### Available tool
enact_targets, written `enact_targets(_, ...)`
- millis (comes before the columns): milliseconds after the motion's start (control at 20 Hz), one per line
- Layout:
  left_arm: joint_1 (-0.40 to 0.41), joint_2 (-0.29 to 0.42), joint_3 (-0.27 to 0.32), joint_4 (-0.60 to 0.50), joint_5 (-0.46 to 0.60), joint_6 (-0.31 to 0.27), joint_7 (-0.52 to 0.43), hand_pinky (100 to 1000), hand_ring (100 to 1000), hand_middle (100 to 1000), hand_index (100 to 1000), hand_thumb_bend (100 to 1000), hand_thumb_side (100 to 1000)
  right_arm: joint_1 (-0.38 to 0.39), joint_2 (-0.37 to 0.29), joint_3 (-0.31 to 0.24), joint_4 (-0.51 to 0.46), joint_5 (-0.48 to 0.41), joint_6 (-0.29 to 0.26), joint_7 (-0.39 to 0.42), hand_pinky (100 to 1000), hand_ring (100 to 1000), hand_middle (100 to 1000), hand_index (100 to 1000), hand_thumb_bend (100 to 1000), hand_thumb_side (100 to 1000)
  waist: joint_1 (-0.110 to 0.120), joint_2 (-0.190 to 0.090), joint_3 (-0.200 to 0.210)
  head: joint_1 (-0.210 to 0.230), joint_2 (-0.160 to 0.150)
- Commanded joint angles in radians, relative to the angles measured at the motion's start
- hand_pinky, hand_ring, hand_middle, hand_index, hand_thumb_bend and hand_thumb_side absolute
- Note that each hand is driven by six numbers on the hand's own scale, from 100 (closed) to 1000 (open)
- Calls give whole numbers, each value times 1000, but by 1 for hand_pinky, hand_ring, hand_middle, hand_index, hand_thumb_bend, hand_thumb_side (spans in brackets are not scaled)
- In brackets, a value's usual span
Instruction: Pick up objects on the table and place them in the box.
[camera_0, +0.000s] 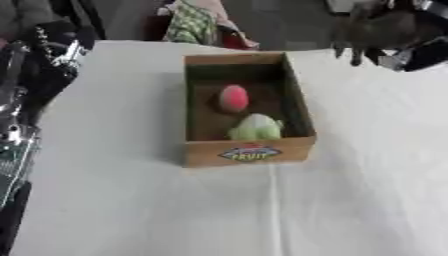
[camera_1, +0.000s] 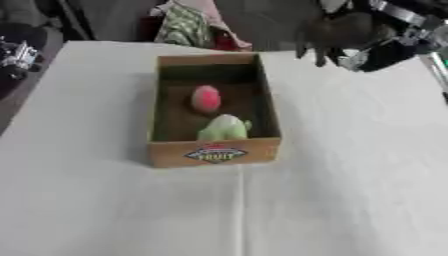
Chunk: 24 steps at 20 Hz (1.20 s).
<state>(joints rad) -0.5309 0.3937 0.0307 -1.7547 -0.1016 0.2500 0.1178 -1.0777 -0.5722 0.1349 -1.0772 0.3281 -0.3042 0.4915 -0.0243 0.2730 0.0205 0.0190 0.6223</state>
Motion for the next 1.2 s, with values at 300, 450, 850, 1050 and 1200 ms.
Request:
enact_targets(300, -37, -7, -8, -38, 12, -2, -9, 598, 585, 592, 759, 505, 580, -89, 66, -20, 81, 82, -24, 1, 482, 326, 330, 485, 230, 100, 4, -10, 22, -37, -26)
enact_targets(450, -45, -15, -10, -42, 15, -3, -9, 598, 586, 592, 759, 503, 579, -96, 88, -20, 96, 99, -30, 0, 483, 327, 331, 487, 229, 100, 4, -7, 31, -49, -31)
enact_targets(850, -60, -41, -15, -49, 23, -5, -11, 595, 582, 590, 755, 496, 575, -93, 161, -8, 133, 153, -33, 23, 519, 379, 381, 549, 232, 100, 5, 2, 44, -73, -40)
enact_targets(1050, -63, -49, -18, -51, 24, -5, -13, 593, 581, 589, 755, 495, 575, -91, 193, 0, 140, 178, -38, 51, 537, 412, 415, 603, 257, 100, 4, 3, 46, -78, -42)
enact_targets(1200, -64, -51, -18, -52, 25, -4, -12, 593, 580, 589, 755, 495, 575, -91, 204, 1, 141, 182, -40, 61, 538, 414, 417, 606, 259, 100, 4, 4, 47, -79, -43)
